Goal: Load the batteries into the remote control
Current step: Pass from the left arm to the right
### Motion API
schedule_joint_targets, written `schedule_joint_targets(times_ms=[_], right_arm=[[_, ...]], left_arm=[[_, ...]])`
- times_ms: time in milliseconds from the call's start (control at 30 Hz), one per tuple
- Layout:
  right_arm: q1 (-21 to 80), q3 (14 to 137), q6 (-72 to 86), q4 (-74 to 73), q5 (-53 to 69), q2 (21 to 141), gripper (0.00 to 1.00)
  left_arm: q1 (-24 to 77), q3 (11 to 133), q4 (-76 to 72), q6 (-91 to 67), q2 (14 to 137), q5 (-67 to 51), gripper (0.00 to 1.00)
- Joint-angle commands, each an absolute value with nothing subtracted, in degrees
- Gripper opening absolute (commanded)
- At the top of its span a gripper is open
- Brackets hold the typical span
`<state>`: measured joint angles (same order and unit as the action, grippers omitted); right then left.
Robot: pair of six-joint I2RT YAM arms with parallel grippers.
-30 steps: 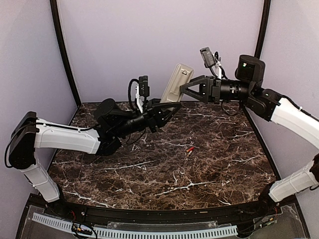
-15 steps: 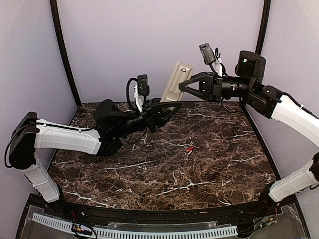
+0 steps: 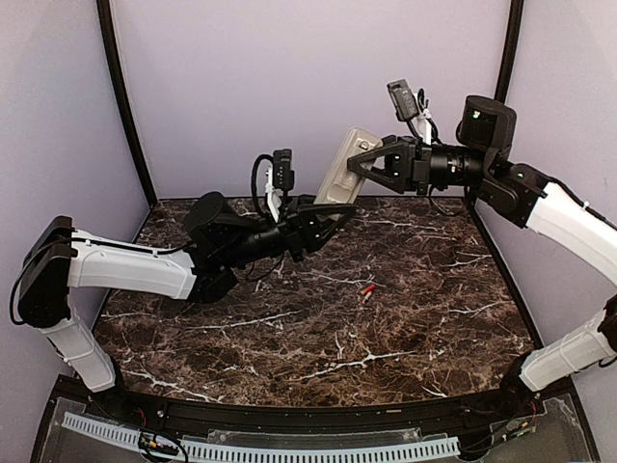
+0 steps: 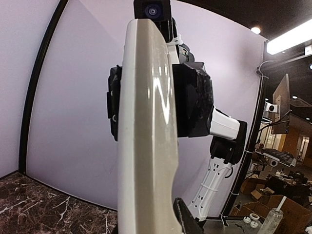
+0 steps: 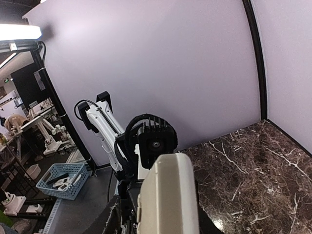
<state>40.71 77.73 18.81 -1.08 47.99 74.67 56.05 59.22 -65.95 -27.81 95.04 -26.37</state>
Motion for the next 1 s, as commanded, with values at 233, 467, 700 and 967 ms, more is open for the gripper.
schedule_joint_targets(times_ms=[233,467,700,967], right_arm=[[41.4,79.2,17.1,-2.2,49.6,74.9,0.15],[39.7,87.0,8.3,-19.3,51.3,75.6,0.07],[38.5,92.9,1.3,-32.8,52.2,76.5,0.08],[38.5,93.1,0.9,-32.3,53.2,76.6,0.09]], left_arm=[[56.0,60.9,-65.3,-29.0,94.9,-26.2,0.0],[56.0,63.2,-58.4,-27.5,94.5,-30.0,0.45],[55.9,67.5,-39.4,-17.4,90.9,-32.6,0.51],[55.9,72.4,-35.9,-19.0,92.0,-36.0,0.48]])
